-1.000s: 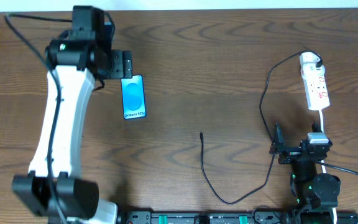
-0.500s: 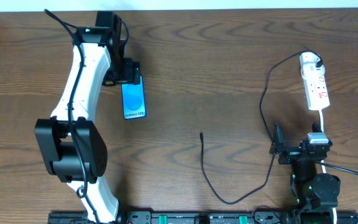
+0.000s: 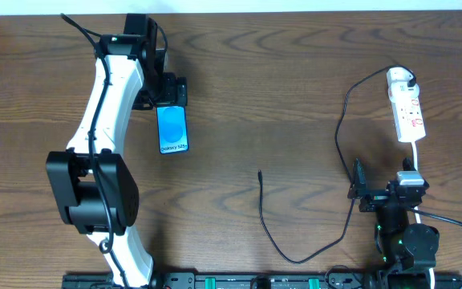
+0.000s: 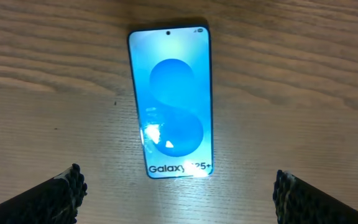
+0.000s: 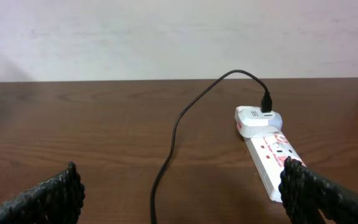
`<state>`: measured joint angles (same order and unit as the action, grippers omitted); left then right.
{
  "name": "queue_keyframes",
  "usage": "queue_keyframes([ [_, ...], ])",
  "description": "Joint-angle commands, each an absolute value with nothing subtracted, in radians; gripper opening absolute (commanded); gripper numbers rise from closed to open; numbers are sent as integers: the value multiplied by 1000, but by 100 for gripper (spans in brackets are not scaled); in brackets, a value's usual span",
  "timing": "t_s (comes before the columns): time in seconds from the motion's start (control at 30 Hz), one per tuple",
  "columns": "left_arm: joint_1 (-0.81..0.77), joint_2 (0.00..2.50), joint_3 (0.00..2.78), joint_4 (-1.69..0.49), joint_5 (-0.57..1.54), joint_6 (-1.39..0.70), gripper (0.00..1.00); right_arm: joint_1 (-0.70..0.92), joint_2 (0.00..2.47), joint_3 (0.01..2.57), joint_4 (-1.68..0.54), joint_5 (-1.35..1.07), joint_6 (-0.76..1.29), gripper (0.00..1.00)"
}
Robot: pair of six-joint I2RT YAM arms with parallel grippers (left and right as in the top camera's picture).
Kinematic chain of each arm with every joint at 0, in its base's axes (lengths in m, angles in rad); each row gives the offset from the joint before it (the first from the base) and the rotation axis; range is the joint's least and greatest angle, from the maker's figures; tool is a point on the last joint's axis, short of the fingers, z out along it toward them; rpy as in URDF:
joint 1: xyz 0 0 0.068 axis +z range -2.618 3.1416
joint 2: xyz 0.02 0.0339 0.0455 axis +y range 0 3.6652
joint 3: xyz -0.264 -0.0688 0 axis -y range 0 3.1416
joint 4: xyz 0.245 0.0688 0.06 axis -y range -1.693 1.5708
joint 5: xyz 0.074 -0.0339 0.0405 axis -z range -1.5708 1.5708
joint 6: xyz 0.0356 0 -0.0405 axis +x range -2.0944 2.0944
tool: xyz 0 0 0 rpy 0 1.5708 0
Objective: Plug charger to phone and switch on socket
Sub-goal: 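Raise the left arm and move the left gripper over the phone, then lower the left gripper onto the phone's top edge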
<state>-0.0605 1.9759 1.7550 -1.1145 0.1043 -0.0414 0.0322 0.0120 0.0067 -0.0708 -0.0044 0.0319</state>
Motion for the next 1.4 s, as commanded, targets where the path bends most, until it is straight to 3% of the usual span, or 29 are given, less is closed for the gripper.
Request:
queue_keyframes([
  [0.0, -58, 2039, 1771, -1105, 126, -42, 98, 40, 6, 6, -75, -6, 14, 99],
  [0.53, -58, 2094, 1717, -1013, 33, -98, 98, 40, 6, 6, -75, -6, 14, 99],
  [1.37, -58, 2095, 1620, -933, 94, -144, 99, 40, 6, 6, -75, -7, 14, 99],
])
